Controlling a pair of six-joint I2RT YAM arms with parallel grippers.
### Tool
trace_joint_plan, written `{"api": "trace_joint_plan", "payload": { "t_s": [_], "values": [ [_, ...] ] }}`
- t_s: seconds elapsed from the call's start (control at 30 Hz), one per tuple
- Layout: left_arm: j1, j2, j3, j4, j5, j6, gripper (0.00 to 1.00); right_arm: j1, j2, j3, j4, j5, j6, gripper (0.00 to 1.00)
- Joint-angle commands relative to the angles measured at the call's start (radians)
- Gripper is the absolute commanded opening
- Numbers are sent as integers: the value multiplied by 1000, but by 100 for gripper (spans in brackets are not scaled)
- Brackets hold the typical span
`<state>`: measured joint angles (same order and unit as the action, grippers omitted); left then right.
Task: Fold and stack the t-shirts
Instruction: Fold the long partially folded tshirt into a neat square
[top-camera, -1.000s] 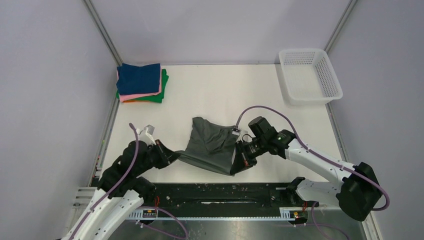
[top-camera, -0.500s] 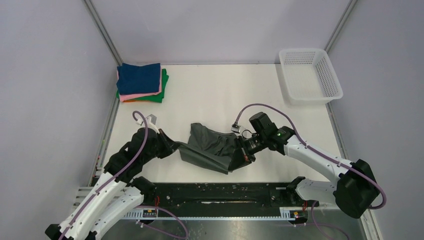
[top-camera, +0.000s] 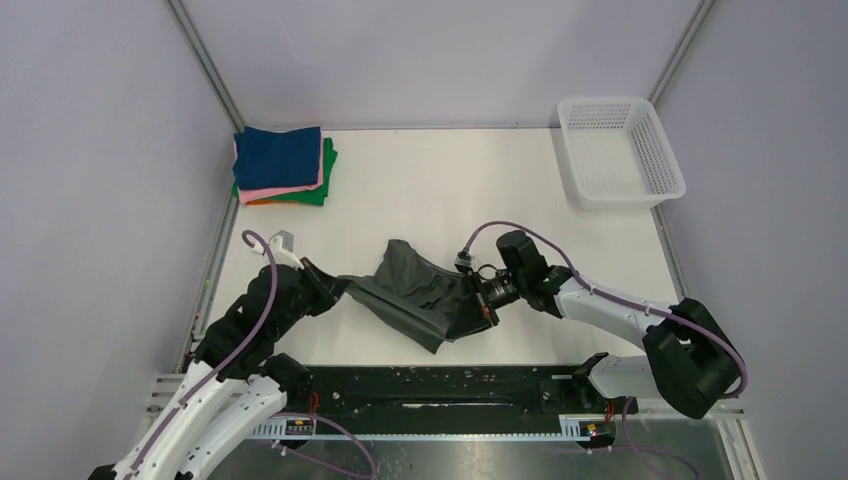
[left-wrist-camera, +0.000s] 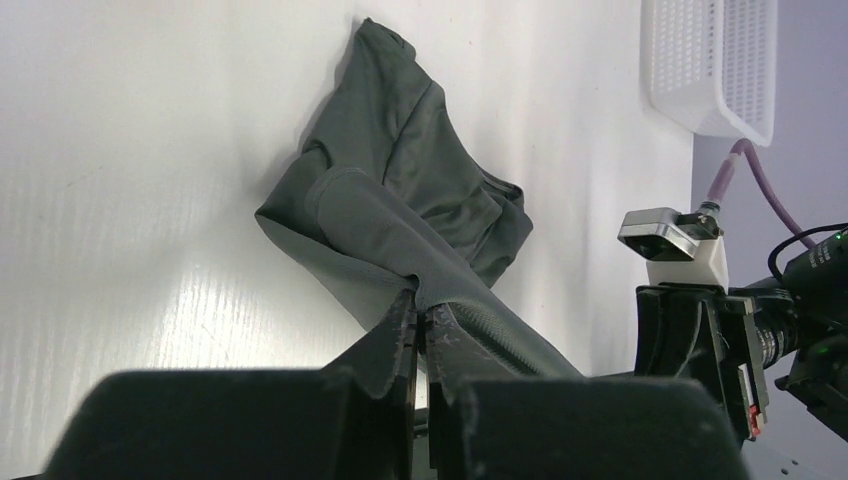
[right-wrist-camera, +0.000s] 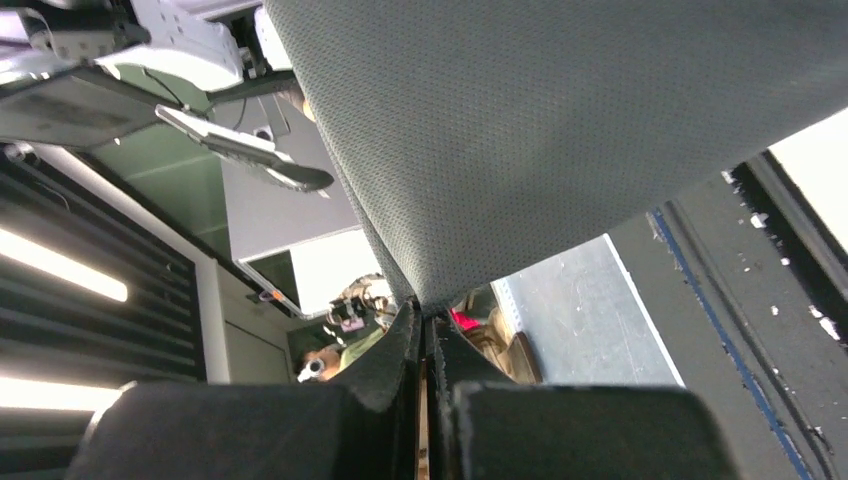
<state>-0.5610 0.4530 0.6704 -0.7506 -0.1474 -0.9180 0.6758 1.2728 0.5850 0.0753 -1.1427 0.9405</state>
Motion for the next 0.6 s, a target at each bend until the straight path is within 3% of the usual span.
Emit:
{"api": "trace_joint_plan", "payload": {
  "t_s": [0.0,0.2,0.57],
  "values": [
    [13,27,-1,80,-160,16,0,-63,35,-13,57,-91,14,0],
    [14,174,7,224,-171,46,0,-171,93,-7,-8,-35,-53,0],
    [46,594,127,438,-209,83,0,-288,241,76,-48,29,-100,0]
  ]
}}
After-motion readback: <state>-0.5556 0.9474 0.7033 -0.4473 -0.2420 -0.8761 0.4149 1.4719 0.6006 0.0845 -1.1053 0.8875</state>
